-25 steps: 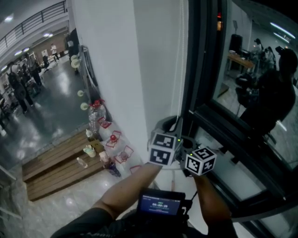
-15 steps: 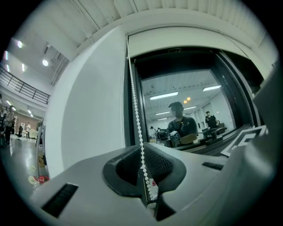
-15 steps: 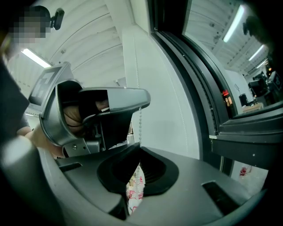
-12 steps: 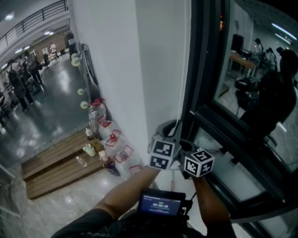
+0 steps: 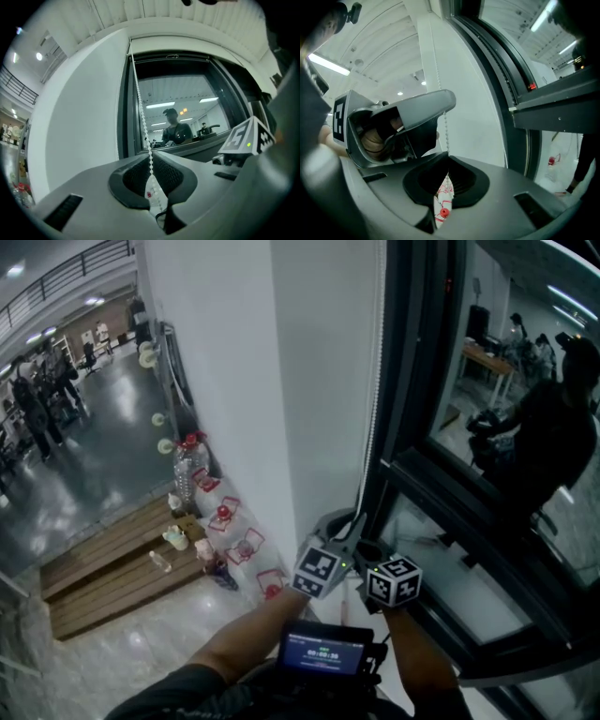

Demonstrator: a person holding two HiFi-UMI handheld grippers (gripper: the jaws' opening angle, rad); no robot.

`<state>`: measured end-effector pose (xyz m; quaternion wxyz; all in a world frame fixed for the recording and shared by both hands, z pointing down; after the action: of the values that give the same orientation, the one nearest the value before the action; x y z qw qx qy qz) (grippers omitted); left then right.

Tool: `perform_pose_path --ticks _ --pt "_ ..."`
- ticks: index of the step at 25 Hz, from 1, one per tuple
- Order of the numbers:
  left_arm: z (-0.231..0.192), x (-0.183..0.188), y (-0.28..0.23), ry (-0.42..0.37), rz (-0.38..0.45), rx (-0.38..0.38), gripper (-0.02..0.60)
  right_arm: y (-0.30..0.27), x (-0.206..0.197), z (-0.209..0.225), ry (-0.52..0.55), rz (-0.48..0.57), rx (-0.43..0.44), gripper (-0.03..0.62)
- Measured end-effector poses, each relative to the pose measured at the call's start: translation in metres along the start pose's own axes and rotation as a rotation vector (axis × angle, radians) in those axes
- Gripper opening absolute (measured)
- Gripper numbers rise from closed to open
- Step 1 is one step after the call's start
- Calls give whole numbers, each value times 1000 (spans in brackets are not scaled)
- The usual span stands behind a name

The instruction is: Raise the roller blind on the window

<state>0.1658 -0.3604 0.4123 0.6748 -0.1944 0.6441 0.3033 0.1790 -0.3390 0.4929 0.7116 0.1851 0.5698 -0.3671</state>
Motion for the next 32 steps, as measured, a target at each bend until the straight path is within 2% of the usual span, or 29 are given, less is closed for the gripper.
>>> perform_pose_path --ticks 3,11,14,17,21,24,28,31,32 --pt "4 -9 5 19 15 -41 8 1 -12 2 -16 0 1 2" --pt "6 -23 12 -1 31 -126 8 -2 -30 2 -39 -31 -1 2" --pt "12 -36 22 26 28 -207 8 -2 -48 2 -63 -60 -4 2" --pt "14 -52 33 97 30 -316 8 -1 -68 0 -77 -102 -3 2" --pt "21 -68 49 150 -31 -474 8 2 -83 -7 -112 -105 -2 2" --pt "22 -65 56 165 7 -570 8 4 -85 -18 -120 -84 23 2" --pt "20 -59 67 169 20 -621 8 9 -86 -31 -129 -96 52 6" --pt "27 -59 75 178 3 -660 8 22 -78 -31 -79 -141 44 49" --pt "30 -58 77 185 1 -677 8 29 -70 -31 -56 -134 50 88"
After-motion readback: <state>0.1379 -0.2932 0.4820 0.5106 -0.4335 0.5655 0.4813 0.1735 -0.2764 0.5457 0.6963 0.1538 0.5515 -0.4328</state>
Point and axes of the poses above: the fingertips, and each gripper's own axes: y backward along the fingers, z to its right, x out of its top, the point moved 3 cm from there along y, backward along the fingers, and after that the axes turned 14 degrees about x, right-handed, at the moved point
